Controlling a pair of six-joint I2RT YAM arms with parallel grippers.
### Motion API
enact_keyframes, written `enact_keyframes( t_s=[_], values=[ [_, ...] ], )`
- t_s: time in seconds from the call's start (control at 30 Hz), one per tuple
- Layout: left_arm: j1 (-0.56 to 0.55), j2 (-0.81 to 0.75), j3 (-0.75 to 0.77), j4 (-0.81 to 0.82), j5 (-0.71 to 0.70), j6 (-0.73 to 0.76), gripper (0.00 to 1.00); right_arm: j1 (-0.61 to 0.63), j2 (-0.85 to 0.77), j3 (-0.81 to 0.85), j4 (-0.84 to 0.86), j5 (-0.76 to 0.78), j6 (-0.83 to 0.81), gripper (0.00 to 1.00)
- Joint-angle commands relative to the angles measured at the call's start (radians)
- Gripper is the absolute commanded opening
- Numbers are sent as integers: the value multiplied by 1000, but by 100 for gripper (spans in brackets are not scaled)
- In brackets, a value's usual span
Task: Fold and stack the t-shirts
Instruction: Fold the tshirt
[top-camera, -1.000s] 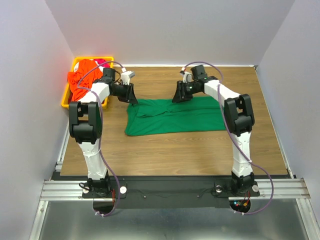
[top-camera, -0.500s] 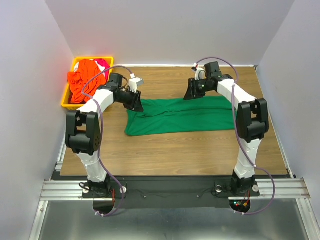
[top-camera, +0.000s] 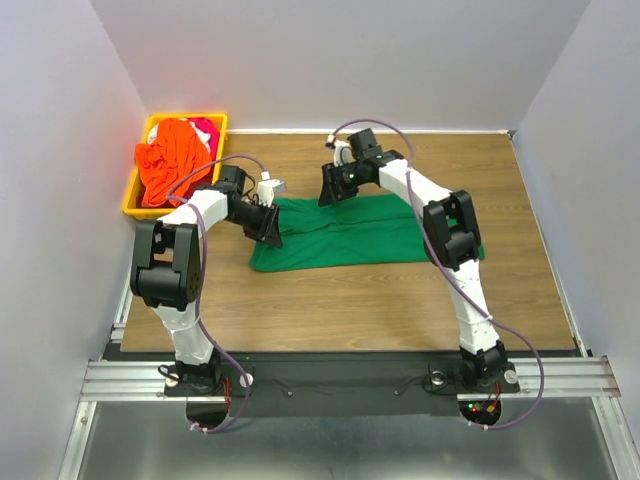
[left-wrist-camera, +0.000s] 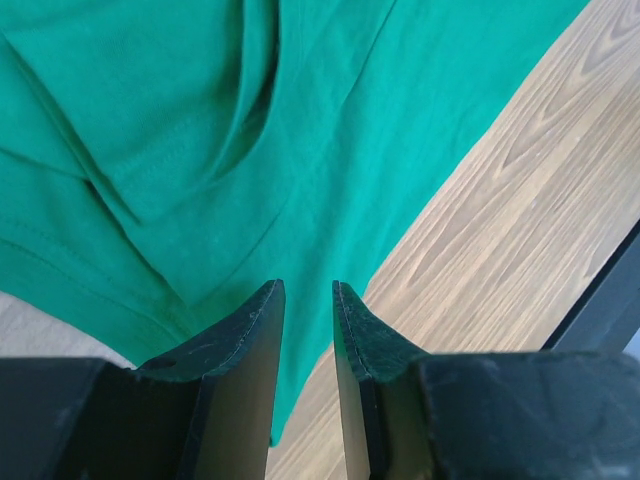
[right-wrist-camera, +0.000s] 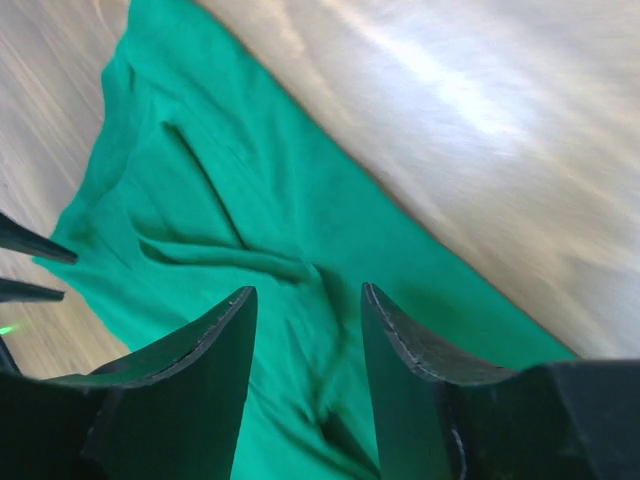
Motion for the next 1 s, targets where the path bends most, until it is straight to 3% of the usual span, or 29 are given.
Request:
enact_keyframes(
  t_s=[0.0, 0.2, 0.33, 0.47, 0.53, 0.57, 0.6, 0.97],
  values=[
    [2, -60, -12, -34, -9, 35, 37, 40, 30, 71, 14, 26, 3, 53],
    [2, -43, -16, -31, -22, 40, 37, 60, 71, 85, 13, 43, -7, 55],
    [2, -35, -16, -29, -32, 40, 37, 65, 70, 74, 13, 34, -8, 47],
    [2, -22, -16, -23, -48, 32, 34, 65, 36, 53, 13, 40, -17, 30],
    [2, -14, -16, -17, -52, 28, 31, 65, 10, 41, 13, 46, -22, 17],
    [2, -12, -16, -16, -53, 23, 30, 65, -10, 35, 13, 55, -27, 4],
    [2, -11, -16, -16, -55, 22, 29, 63, -19, 28, 13, 61, -30, 0],
    [3, -2, -19, -6, -94, 9, 25, 28, -93, -76, 41, 133, -34, 1]
  ],
)
